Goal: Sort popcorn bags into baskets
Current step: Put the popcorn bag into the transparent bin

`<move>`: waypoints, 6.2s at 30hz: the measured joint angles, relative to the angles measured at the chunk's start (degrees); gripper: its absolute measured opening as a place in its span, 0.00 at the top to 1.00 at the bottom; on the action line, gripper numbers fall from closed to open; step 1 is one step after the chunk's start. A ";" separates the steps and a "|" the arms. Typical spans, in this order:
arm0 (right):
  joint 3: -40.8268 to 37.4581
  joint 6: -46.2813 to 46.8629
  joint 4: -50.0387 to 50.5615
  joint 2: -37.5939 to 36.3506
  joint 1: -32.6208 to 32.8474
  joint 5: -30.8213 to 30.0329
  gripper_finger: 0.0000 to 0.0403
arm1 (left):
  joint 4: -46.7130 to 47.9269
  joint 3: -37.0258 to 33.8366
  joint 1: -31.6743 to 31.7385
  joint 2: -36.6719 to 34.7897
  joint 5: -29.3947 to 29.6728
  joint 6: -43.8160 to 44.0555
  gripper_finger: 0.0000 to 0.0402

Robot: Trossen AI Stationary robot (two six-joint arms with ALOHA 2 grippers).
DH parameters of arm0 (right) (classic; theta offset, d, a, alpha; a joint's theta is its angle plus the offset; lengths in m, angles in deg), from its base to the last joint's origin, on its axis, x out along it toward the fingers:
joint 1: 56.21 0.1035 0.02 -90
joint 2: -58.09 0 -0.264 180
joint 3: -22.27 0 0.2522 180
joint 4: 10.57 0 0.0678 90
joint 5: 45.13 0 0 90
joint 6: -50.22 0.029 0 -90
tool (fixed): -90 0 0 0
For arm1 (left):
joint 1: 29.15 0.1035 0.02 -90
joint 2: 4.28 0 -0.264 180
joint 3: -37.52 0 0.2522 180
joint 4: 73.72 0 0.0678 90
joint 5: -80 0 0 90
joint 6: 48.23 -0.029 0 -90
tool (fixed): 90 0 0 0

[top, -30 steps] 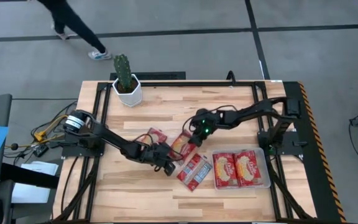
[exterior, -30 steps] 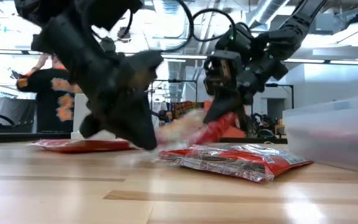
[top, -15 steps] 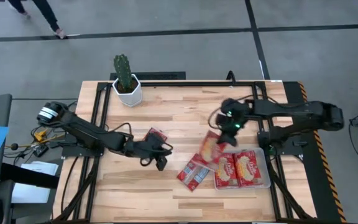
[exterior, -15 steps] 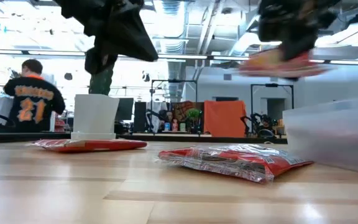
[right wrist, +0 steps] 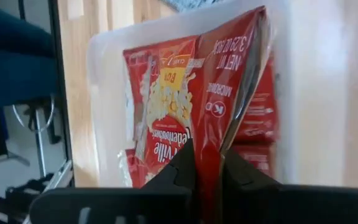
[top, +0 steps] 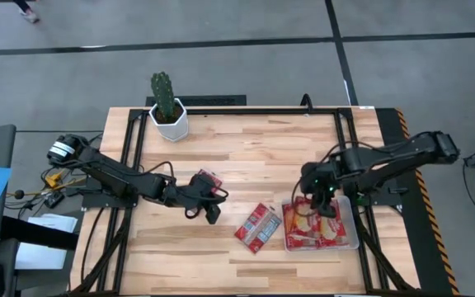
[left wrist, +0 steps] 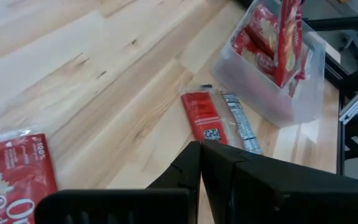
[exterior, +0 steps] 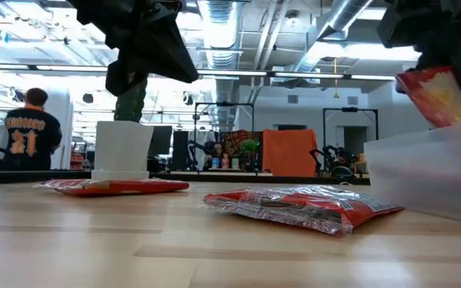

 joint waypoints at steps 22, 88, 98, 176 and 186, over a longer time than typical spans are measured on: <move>0.04 1.57 -7.11 8.21 3.65 1.74 0.50 | 0.75 -0.22 -0.28 0.00 -1.21 2.21 1.00; 0.22 19.73 -30.52 20.00 -12.24 -15.06 0.41 | 3.12 6.81 -1.24 24.24 -1.53 2.25 1.00; 0.28 22.01 -33.18 18.03 -12.29 -15.08 0.43 | -6.72 6.95 -1.17 22.56 -1.75 -6.11 1.00; 0.33 6.59 13.25 -8.98 -11.72 8.63 0.94 | 6.47 7.02 2.76 1.84 -11.77 -8.19 1.00; 0.26 8.85 25.87 -10.92 1.91 1.27 0.89 | 10.29 7.02 2.71 1.84 -11.39 -9.44 0.96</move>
